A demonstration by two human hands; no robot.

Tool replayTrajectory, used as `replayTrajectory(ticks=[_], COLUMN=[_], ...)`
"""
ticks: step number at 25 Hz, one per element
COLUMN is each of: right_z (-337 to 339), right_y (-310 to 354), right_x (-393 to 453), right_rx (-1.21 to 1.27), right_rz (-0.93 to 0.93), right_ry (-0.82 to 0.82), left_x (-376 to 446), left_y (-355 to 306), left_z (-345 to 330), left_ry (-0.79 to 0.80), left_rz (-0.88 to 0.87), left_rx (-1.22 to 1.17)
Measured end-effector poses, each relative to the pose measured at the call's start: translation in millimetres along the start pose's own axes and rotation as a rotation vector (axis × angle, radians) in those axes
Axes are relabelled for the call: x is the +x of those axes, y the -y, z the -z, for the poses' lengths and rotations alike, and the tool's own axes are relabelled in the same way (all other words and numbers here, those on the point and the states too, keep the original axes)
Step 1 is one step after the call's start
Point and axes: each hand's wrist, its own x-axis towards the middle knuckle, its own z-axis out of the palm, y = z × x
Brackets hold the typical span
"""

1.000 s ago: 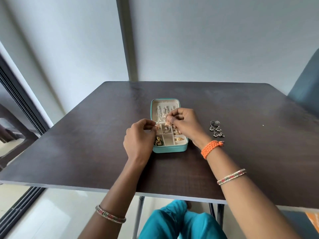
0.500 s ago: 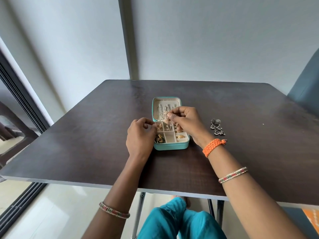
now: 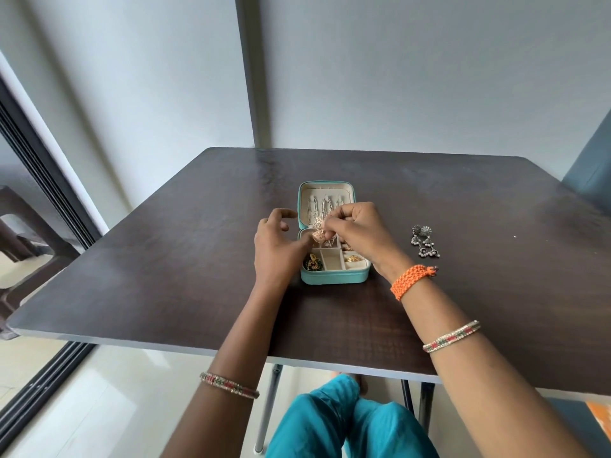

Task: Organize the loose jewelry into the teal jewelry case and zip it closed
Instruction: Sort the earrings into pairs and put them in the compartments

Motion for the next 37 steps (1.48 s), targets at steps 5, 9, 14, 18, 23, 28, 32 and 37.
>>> replayTrajectory(ticks=[5,9,14,18,23,28,32,37], right_z=[1.1,2.6,0.8,-6.5,-17.3,-17.5,-14.7,-5.8], right_y=[0.6,-0.6,1.1,-0.1,-1.9,5.6,13.1,11.1], right_x=[-0.9,0.6,3.8,5.8,4.1,3.1,6.5,4.1], right_rx=[0.018,0.031,0.01,-0.116,-0.288,-0.343,-0.455,-0.366], right_rz=[-0.013,-0.054,-0.072,-0.07,-0.058,-0.077,-0.116,-0.033], right_ry=[0.018,0.027,0.033,0.004,-0.084,-0.091,-0.028,0.064], left_x=[2.3,0.2,0.8,1.2,2.5,2.1,1.9,1.2], left_y=[-0.3,-1.1,-0.7,-0.1,0.4,1.8,0.9,0.5], left_z=[-1.2,-0.5,-1.7,-1.9,-1.9,-2.1,-1.7,-1.1], left_ry=[0.021,-0.006,-0.023,-0.021,-0.023,-0.026,-0.021,-0.022], left_rz=[0.064,0.085,0.095,0.1,0.099,0.097,0.098,0.099], left_rx=[-0.037,-0.039,-0.038,-0.032,-0.031,-0.026,-0.03,-0.022])
